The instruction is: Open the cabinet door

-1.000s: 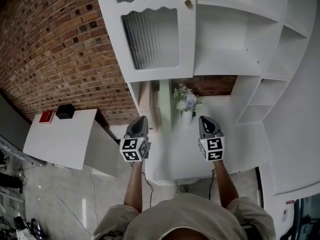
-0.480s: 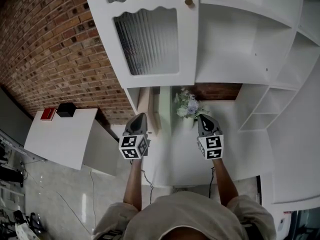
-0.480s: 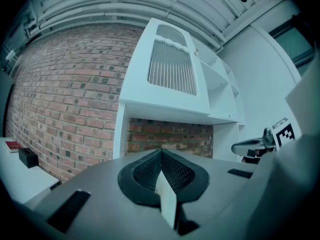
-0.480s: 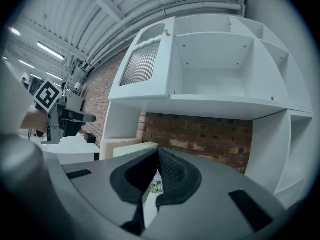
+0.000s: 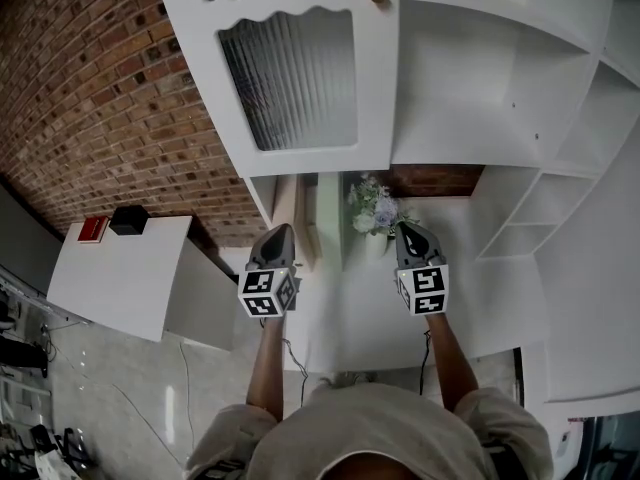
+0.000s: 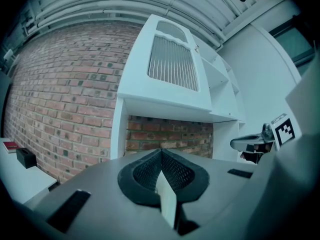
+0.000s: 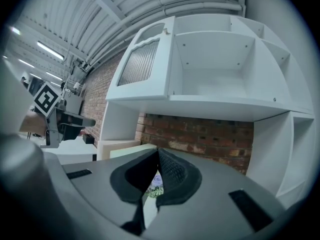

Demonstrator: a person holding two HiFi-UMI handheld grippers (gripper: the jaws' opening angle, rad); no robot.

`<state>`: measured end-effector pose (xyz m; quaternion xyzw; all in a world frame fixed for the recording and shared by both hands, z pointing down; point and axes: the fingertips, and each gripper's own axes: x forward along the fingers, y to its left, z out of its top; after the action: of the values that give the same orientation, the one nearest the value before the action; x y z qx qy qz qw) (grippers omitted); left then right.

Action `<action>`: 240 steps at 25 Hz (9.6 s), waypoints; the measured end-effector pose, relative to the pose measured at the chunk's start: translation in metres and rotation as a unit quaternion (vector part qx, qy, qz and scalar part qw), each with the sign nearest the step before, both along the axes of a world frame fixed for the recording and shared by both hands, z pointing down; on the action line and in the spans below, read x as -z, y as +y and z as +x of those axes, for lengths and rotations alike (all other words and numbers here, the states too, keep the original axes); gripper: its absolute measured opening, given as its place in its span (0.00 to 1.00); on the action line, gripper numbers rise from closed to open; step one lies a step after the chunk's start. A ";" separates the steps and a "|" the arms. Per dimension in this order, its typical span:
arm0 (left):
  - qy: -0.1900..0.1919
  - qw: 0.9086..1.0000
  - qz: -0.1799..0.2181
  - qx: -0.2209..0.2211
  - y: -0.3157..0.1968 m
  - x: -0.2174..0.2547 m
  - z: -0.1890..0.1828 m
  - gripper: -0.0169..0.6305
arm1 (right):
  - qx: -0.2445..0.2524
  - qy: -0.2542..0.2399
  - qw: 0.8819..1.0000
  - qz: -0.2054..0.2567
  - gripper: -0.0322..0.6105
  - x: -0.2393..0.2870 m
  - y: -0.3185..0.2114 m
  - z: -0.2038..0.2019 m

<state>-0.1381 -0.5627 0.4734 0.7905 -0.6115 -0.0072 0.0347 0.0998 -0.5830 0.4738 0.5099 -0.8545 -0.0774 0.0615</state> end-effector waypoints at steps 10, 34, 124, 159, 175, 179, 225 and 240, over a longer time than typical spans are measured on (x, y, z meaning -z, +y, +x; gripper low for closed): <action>-0.002 1.000 0.001 -0.026 -0.005 0.005 -0.012 0.07 | -0.022 0.006 1.000 0.021 0.07 0.034 -0.004 -0.017; 0.003 0.999 0.004 -0.035 -0.005 0.007 -0.036 0.07 | 0.032 -0.007 0.998 0.051 0.59 0.136 -0.046 -0.060; 0.008 0.999 -0.001 -0.039 0.230 -0.008 -0.109 0.07 | -0.039 -0.032 0.997 0.062 0.20 0.142 0.182 -0.128; 0.022 0.998 0.002 0.064 0.323 -0.010 -0.215 0.07 | 0.047 -0.028 0.997 0.061 0.20 0.141 0.256 -0.292; 0.025 0.998 0.004 0.050 0.326 -0.008 -0.214 0.07 | 0.057 -0.022 0.996 0.063 0.19 0.138 0.271 -0.300; 0.023 0.999 0.004 0.029 0.317 -0.007 -0.198 0.07 | 0.050 -0.019 0.997 0.063 0.16 0.128 0.277 -0.285; -0.003 0.998 -0.029 -0.053 0.236 -0.019 0.033 0.07 | -0.041 -0.021 0.998 -0.050 0.07 -0.013 0.241 -0.003; -0.007 0.998 -0.030 -0.056 0.231 -0.019 0.042 0.07 | -0.054 -0.022 0.997 -0.049 0.07 -0.014 0.237 0.011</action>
<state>-0.0962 -0.3315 0.4927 0.8219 -0.5667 0.0184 0.0540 0.1108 -0.3462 0.4880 0.5531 -0.8298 -0.0208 0.0713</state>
